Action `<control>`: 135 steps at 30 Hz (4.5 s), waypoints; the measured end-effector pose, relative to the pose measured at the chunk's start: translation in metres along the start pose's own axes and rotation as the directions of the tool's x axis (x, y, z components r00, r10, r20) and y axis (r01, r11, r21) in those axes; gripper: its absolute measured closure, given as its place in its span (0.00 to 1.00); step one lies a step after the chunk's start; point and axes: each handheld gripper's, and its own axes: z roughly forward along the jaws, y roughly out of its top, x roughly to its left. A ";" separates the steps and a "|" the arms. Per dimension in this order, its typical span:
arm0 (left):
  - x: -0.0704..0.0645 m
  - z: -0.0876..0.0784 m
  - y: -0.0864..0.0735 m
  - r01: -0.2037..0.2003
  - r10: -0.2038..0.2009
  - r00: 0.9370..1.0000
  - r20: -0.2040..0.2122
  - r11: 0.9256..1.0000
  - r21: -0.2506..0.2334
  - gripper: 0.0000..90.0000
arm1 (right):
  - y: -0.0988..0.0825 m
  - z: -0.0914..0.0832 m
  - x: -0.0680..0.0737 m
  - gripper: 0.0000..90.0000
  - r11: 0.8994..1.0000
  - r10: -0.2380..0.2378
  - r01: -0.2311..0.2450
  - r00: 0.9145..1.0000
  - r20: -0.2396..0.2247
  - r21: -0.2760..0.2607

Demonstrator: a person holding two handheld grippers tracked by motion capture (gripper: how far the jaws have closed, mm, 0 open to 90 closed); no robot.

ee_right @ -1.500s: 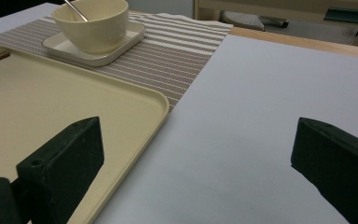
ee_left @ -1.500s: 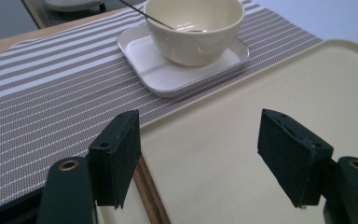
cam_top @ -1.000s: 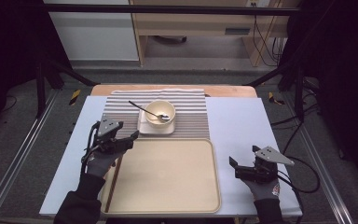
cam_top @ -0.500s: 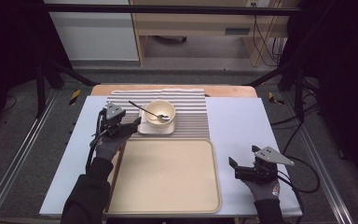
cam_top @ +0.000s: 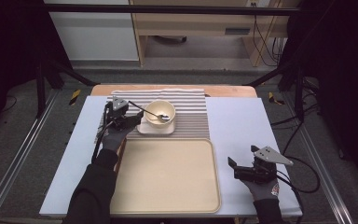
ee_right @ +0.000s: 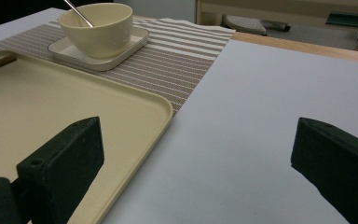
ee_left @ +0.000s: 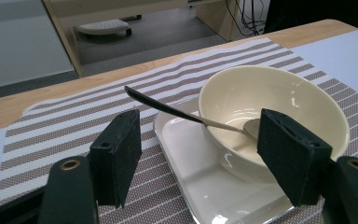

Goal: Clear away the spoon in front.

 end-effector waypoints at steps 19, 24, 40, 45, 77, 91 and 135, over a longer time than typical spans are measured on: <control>0.016 0.038 0.001 0.085 -0.085 0.996 0.001 0.996 -0.004 0.40 | -0.001 0.001 0.000 0.03 1.000 -0.006 0.006 1.000 0.003 0.006; 0.018 0.046 -0.001 0.090 -0.090 0.996 0.002 0.996 0.011 0.47 | -0.001 0.001 0.000 0.03 1.000 -0.001 0.001 1.000 0.002 0.007; 0.010 0.040 -0.001 0.091 -0.091 0.995 0.052 0.996 -0.003 0.74 | -0.001 0.002 0.001 0.03 1.000 -0.001 0.001 1.000 -0.003 0.011; 0.004 0.031 0.002 0.087 -0.085 0.993 0.081 0.996 -0.023 0.81 | -0.001 0.002 0.001 0.03 1.000 0.000 0.000 1.000 0.000 0.009; -0.010 -0.016 0.021 0.036 -0.025 0.994 0.106 0.993 -0.110 0.98 | -0.001 0.002 0.000 0.03 1.000 -0.001 0.001 1.000 0.004 0.012; -0.014 -0.054 0.033 0.015 0.006 0.993 0.122 0.985 -0.171 0.98 | 0.000 0.001 0.000 0.03 1.000 -0.001 0.001 1.000 0.009 0.010; -0.063 -0.147 -0.030 -0.098 0.132 0.959 0.252 0.985 -0.143 0.98 | -0.003 -0.002 0.004 0.03 1.000 -0.019 0.019 1.000 0.011 0.016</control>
